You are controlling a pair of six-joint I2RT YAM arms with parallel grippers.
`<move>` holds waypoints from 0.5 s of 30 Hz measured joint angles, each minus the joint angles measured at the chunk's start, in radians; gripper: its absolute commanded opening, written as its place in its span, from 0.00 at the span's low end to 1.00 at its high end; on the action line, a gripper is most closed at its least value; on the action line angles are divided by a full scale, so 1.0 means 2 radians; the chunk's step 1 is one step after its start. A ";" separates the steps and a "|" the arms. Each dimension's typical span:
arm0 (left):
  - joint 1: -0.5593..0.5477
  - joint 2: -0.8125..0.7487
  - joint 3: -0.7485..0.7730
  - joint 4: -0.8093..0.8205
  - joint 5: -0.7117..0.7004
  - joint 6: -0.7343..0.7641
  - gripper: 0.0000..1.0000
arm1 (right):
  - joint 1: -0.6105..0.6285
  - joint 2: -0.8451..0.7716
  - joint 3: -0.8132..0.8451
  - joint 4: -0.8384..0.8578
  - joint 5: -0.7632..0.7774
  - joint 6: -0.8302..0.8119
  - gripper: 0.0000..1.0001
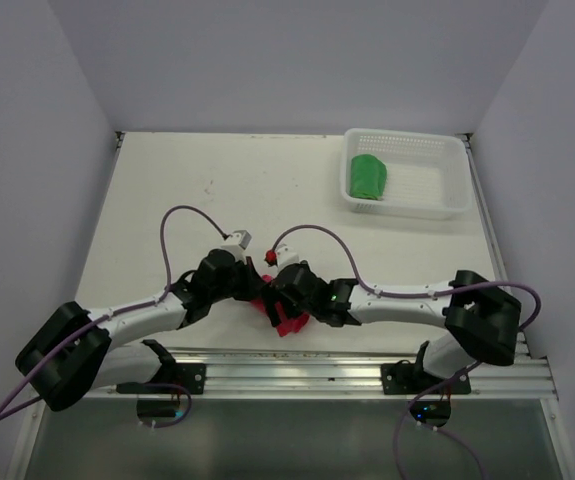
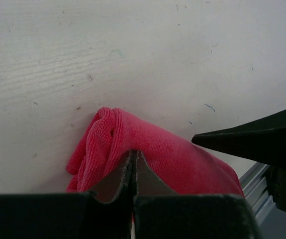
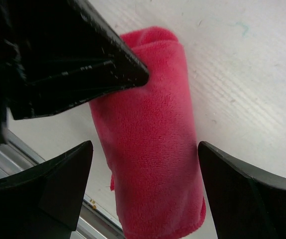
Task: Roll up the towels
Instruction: Place the rolled towel into the container
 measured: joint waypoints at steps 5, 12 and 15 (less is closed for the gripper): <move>0.000 -0.003 -0.002 0.000 0.000 0.000 0.00 | 0.000 0.054 0.003 0.000 -0.026 -0.008 0.90; 0.002 -0.010 -0.009 -0.005 -0.006 0.001 0.00 | -0.004 0.075 0.009 0.004 -0.035 -0.014 0.90; 0.003 -0.012 -0.010 -0.006 -0.010 0.001 0.00 | -0.006 0.079 0.012 0.004 -0.037 -0.019 0.85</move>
